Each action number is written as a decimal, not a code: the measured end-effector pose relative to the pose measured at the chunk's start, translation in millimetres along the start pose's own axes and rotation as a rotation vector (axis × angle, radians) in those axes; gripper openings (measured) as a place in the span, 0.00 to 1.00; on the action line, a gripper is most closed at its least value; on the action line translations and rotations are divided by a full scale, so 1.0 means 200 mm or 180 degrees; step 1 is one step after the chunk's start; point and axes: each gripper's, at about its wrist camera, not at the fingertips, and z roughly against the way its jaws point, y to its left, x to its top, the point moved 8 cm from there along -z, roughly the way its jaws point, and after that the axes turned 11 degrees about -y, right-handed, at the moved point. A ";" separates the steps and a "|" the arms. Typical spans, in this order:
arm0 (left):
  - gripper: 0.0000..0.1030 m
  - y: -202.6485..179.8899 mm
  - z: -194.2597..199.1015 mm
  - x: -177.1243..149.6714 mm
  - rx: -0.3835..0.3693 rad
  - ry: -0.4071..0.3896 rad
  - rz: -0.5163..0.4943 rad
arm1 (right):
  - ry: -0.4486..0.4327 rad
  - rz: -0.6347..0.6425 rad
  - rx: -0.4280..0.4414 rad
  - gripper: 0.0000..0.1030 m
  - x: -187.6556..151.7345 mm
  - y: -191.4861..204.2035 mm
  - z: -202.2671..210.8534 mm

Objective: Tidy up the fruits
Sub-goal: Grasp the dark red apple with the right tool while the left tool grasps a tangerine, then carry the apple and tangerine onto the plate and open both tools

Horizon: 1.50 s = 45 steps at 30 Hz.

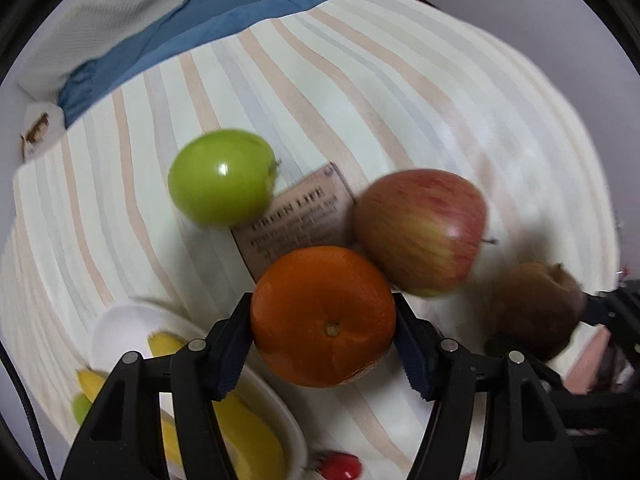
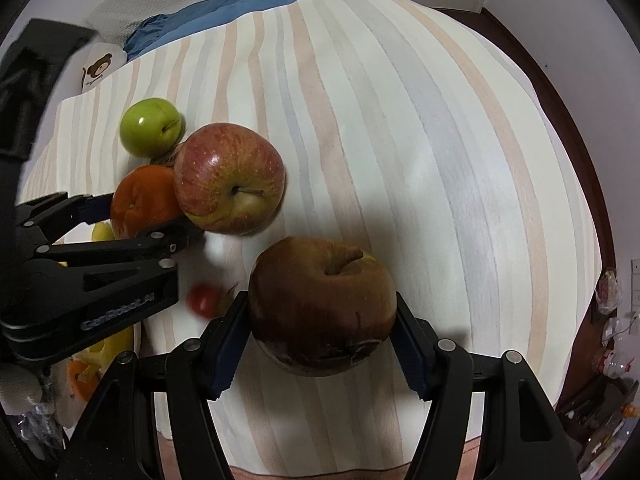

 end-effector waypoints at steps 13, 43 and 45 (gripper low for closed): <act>0.62 -0.02 -0.08 -0.22 -0.0200 0.0394 0.0287 | 0.0148 -0.0112 0.0072 0.67 -0.04 -0.02 -0.02; 0.60 0.18 0.77 -0.49 -0.0072 -0.0328 0.0679 | -0.0255 0.0299 0.0340 0.66 0.01 0.29 0.35; 0.60 0.25 0.76 -0.46 -0.0087 -0.0343 0.0796 | -0.0276 0.0348 0.0392 0.66 0.00 0.35 0.38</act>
